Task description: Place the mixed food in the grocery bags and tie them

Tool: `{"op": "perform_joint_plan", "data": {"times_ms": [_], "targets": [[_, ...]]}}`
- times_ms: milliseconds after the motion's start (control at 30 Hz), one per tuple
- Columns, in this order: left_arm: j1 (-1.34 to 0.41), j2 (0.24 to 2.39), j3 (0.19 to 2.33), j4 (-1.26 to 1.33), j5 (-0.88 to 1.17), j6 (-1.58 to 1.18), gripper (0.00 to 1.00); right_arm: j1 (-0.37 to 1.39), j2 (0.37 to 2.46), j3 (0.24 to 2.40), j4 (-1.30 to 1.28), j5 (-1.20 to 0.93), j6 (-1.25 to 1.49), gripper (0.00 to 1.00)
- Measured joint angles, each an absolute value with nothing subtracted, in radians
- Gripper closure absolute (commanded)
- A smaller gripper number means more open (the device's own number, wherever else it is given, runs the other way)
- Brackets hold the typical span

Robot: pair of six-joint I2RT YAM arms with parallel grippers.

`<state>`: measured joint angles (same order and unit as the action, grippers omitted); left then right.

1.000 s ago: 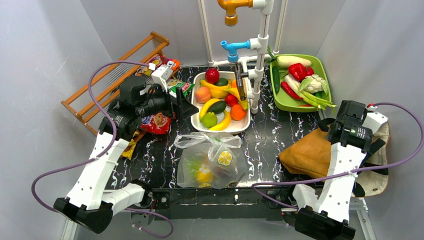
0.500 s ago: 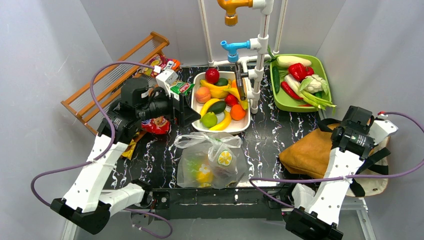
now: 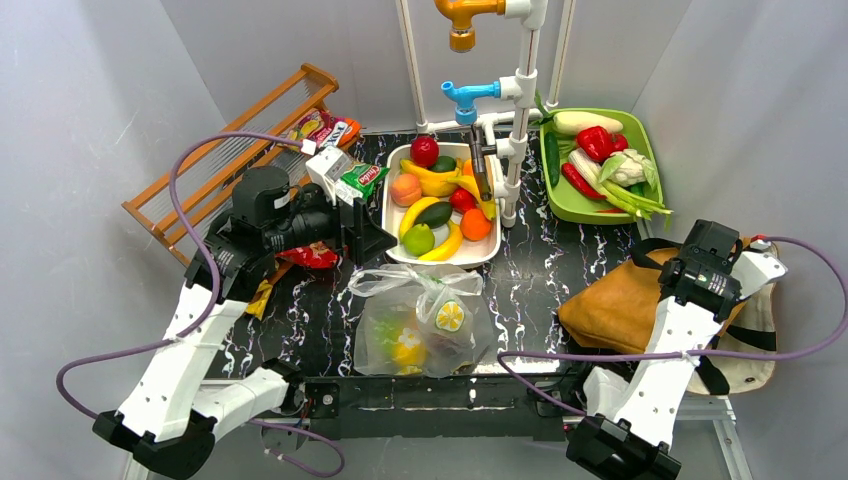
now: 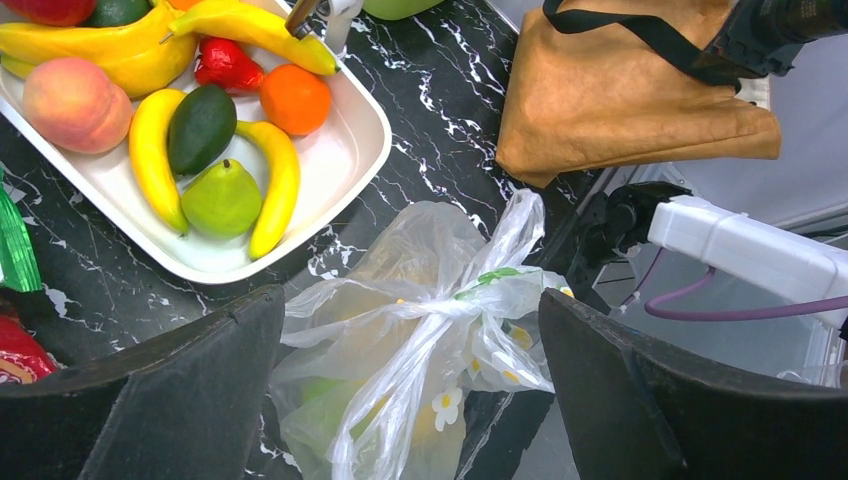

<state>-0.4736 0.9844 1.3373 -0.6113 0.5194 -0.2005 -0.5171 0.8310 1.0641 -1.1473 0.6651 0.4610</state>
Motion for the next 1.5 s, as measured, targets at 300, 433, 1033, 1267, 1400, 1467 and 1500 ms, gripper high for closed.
{"op": "perform_joint_plan", "data": {"times_ms": [300, 433, 1033, 1267, 1400, 1467, 1500], "targets": [[-0.474, 0.973, 1.311, -0.616, 0.509, -0.194, 0.02, -0.516, 0.830, 1.079, -1.154, 0.591, 0.464, 0.99], [-0.474, 0.973, 1.306, -0.616, 0.509, -0.194, 0.02, -0.514, 0.818, 1.129, -1.151, 0.514, 0.464, 0.99], [-0.474, 0.991, 1.306, -0.615, 0.509, -0.186, 0.02, -0.510, 1.188, 1.640, -1.197, 0.337, 0.430, 0.14], [-0.474, 0.991, 1.309, -0.621, 0.509, -0.175, 0.02, -0.510, 1.225, 1.676, -1.207, 0.493, 0.406, 0.13], [-0.476, 0.991, 1.313, -0.631, 0.509, -0.175, 0.02, -0.510, 1.258, 1.675, -1.194, 0.575, 0.383, 0.12], [-0.476, 0.991, 1.316, -0.636, 0.509, -0.175, 0.02, -0.511, 1.283, 1.675, -1.180, 0.611, 0.364, 0.12], [-0.477, 0.991, 1.317, -0.637, 0.509, -0.175, 0.02, -0.511, 1.298, 1.675, -1.170, 0.630, 0.354, 0.11]]}}
